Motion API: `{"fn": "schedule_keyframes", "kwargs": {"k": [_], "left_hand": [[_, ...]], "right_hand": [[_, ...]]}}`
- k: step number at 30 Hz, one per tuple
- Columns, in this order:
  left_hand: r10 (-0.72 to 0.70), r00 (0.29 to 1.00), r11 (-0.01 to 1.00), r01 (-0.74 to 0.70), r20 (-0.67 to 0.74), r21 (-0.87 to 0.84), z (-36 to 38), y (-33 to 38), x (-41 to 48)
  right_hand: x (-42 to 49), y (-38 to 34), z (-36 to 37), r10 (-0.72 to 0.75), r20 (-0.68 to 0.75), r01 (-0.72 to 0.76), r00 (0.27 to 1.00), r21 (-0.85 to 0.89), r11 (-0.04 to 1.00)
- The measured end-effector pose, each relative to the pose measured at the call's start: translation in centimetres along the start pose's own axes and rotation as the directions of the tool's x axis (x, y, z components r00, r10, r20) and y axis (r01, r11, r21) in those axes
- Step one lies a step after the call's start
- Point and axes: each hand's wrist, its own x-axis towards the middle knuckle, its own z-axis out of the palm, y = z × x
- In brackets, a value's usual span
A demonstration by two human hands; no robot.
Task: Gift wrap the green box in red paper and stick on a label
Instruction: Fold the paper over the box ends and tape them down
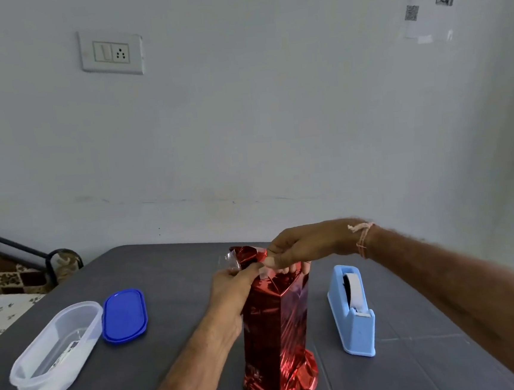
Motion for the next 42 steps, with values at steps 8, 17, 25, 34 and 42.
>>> {"fn": "schedule_keyframes", "kwargs": {"k": [8,17,25,34,42], "left_hand": [[-0.007,0.999,1.000,0.008,-0.035,0.030,0.0,-0.6,0.5],[-0.015,0.999,0.997,0.018,-0.029,0.081,0.2,-0.8,0.5],[-0.002,0.999,0.992,0.007,-0.046,0.123,0.1,-0.8,0.4],[0.017,0.999,0.995,-0.014,-0.035,0.096,0.0,-0.8,0.5],[0.007,0.999,0.997,-0.004,-0.034,0.081,0.2,-0.6,0.5]], "right_hand": [[0.4,-0.1,0.2,0.026,0.023,-0.024,0.999,-0.076,0.997],[0.7,-0.3,0.7,0.044,-0.031,-0.052,0.999,-0.334,0.941],[0.2,-1.0,0.0,0.150,-0.080,-0.168,0.986,-0.578,0.799],[3.1,6.4,-0.4,0.264,-0.082,-0.276,0.961,-0.290,0.916],[0.6,1.9,-0.2,0.177,-0.110,-0.204,0.978,-0.321,0.925]]}}
